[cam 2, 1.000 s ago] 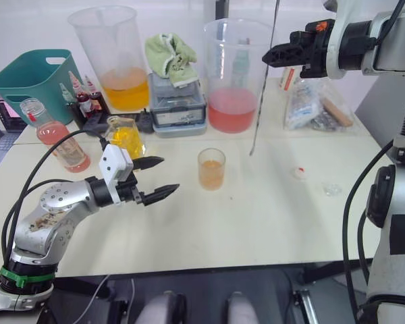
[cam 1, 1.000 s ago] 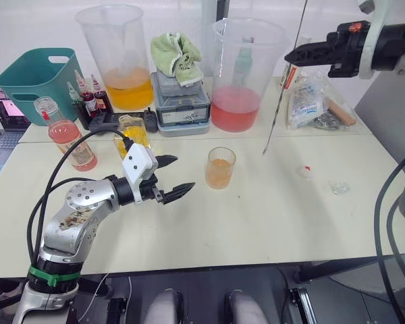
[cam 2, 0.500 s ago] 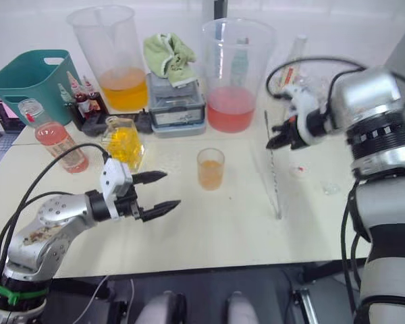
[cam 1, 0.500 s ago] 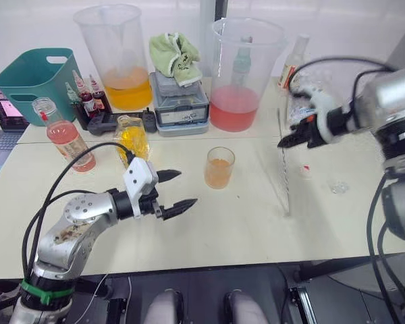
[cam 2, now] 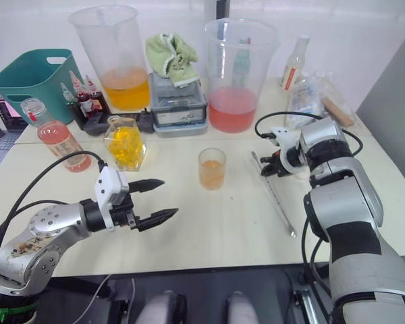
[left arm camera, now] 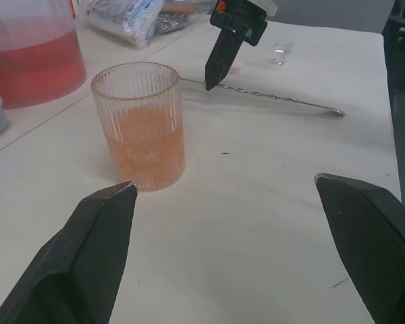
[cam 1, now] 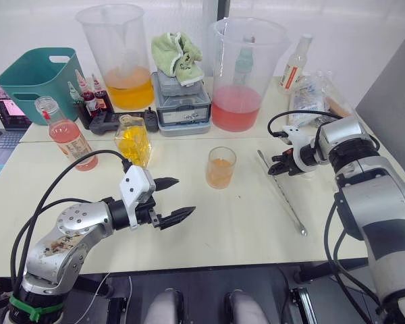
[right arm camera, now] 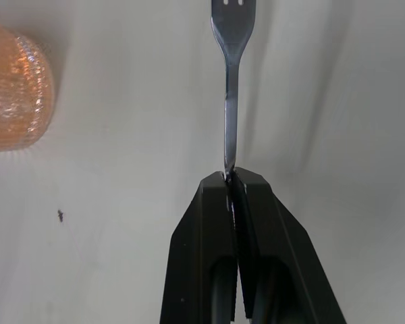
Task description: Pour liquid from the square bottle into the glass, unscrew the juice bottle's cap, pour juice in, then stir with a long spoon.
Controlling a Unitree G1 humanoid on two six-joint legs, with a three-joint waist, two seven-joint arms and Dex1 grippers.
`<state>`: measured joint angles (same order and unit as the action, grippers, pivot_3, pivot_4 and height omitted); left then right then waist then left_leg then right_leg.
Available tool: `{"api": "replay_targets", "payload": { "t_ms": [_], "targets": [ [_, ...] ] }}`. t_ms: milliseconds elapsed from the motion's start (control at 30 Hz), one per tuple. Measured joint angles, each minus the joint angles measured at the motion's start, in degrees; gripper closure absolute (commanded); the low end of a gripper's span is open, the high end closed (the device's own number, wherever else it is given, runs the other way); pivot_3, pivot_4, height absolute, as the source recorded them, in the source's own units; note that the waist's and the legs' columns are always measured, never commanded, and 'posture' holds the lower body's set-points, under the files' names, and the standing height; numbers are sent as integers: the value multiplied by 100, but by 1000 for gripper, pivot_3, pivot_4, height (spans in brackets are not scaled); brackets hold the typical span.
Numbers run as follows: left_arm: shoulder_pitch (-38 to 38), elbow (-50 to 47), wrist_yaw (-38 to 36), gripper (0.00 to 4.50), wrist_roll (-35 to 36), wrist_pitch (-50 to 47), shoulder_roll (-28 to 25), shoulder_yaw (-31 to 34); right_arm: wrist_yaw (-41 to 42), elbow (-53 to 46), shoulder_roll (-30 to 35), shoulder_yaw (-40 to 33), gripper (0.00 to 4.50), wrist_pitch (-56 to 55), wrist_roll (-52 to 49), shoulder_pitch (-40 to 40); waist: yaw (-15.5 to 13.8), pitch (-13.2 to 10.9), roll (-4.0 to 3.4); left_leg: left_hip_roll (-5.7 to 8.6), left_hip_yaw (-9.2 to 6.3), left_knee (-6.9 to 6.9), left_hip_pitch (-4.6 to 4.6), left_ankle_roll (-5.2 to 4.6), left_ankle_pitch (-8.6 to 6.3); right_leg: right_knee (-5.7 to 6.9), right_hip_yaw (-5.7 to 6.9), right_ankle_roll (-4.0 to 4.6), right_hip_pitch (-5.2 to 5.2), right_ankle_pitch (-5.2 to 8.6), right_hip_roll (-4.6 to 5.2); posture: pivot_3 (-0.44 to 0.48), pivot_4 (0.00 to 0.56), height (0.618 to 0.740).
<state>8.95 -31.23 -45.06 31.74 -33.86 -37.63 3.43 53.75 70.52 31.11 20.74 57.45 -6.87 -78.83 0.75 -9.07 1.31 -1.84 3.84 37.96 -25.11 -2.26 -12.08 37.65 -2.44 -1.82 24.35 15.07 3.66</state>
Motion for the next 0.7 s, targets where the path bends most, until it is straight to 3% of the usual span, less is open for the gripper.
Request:
{"api": "replay_targets", "payload": {
  "t_ms": [367, 600, 700],
  "targets": [
    [-102, -92, -48, 0, 67, 0, -132, 44, 216, 54, 127, -583, 92, 130, 335, -231, -8, -5, -8, 1, 1, 0, -1, 1, 0, 0, -1, 0, 2, 0, 0, 0, 150, 740],
    [-71, 125, -197, 0, 240, -4, -285, 369, 629, -555, 724, -835, 35, 602, 329, -625, 1, -6, -9, -1, 2, -1, 0, 1, 0, -4, -1, 1, 2, 0, -2, 0, 150, 740],
    [-27, 299, -207, 0, 301, -34, -340, 488, 780, -1397, 985, -1044, 35, 622, 221, -435, -8, -6, -10, -1, 0, -1, 0, 1, 0, -6, 2, 1, 0, 0, -2, 0, 150, 740]
  ]
}}
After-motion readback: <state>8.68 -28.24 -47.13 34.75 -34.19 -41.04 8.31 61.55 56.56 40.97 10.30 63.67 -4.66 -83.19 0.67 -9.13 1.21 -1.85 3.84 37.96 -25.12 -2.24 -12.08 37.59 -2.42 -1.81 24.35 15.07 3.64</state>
